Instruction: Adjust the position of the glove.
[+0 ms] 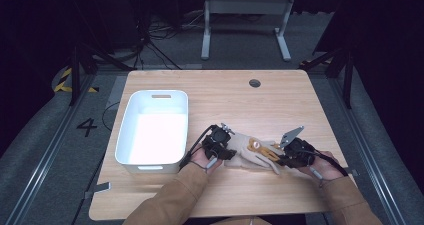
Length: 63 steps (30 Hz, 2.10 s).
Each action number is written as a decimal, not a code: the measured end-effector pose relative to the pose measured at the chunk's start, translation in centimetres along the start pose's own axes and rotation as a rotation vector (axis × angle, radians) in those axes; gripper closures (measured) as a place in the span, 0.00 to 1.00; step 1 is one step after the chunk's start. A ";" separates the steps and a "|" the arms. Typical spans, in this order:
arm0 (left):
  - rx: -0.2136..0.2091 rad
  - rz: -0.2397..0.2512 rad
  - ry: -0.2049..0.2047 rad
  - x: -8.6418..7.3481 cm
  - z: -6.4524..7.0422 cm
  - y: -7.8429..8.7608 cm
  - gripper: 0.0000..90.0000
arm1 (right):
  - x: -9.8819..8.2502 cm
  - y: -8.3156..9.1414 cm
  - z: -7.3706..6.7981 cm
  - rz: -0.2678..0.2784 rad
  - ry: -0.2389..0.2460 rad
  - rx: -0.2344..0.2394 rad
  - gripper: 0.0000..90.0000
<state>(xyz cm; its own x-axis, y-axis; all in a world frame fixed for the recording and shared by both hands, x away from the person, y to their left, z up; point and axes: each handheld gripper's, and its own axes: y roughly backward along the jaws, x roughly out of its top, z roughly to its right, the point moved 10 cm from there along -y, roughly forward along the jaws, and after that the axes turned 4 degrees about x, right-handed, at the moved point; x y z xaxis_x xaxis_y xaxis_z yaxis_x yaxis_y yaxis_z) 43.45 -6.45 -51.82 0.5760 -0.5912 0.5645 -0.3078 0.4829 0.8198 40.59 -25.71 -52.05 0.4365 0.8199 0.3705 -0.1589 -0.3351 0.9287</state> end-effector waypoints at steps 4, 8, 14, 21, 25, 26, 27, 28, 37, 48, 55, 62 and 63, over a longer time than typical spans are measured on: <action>0.026 -0.011 -0.028 0.0 0.1 0.1 0.86 | 0.0 0.0 0.0 -0.002 -0.001 0.001 0.91; 0.054 -0.011 -0.061 0.0 0.3 0.3 0.93 | 0.0 0.0 0.0 -0.002 0.002 -0.004 0.91; 0.056 0.015 -0.081 0.3 0.7 1.1 0.94 | 0.5 1.0 0.3 0.019 0.015 -0.063 0.92; 0.072 0.051 -0.114 0.7 1.5 2.4 0.94 | 0.8 3.4 1.5 0.093 -0.021 -0.134 0.92; 0.073 0.074 -0.127 0.8 2.1 3.2 0.94 | 1.2 4.3 2.0 0.124 -0.033 -0.168 0.92; 0.071 0.082 -0.128 0.8 2.2 3.4 0.94 | 1.3 4.5 2.2 0.132 -0.037 -0.177 0.92; 0.074 0.088 -0.133 0.9 2.2 3.6 0.94 | 1.4 4.8 2.4 0.147 -0.037 -0.195 0.92; 0.072 0.092 -0.130 0.8 2.2 3.8 0.94 | 1.6 5.1 2.5 0.161 -0.036 -0.204 0.92; 0.067 0.071 -0.143 -0.5 2.8 4.4 0.94 | 2.8 5.7 2.8 0.196 -0.010 -0.222 0.92; 0.009 -0.038 -0.151 -2.1 3.2 2.5 0.94 | 2.0 4.0 2.8 0.114 -0.011 -0.157 0.92; -0.009 -0.085 -0.140 -2.6 3.1 1.8 0.93 | 1.4 3.3 2.5 0.083 -0.008 -0.133 0.91; -0.024 -0.095 -0.125 -2.6 3.0 1.8 0.91 | 0.8 2.0 3.2 0.062 -0.036 -0.140 0.70; -0.026 -0.095 -0.124 -2.6 3.0 1.9 0.91 | 0.5 1.9 3.1 0.050 -0.054 -0.109 0.69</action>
<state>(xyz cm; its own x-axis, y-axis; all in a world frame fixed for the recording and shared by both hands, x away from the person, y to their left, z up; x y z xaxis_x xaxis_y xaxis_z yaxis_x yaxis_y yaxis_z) 39.13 -5.94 -51.48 0.5031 -0.7098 0.4931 -0.2359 0.4361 0.8684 43.26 -27.40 -50.11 0.4723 0.7762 0.4177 -0.2756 -0.3201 0.9064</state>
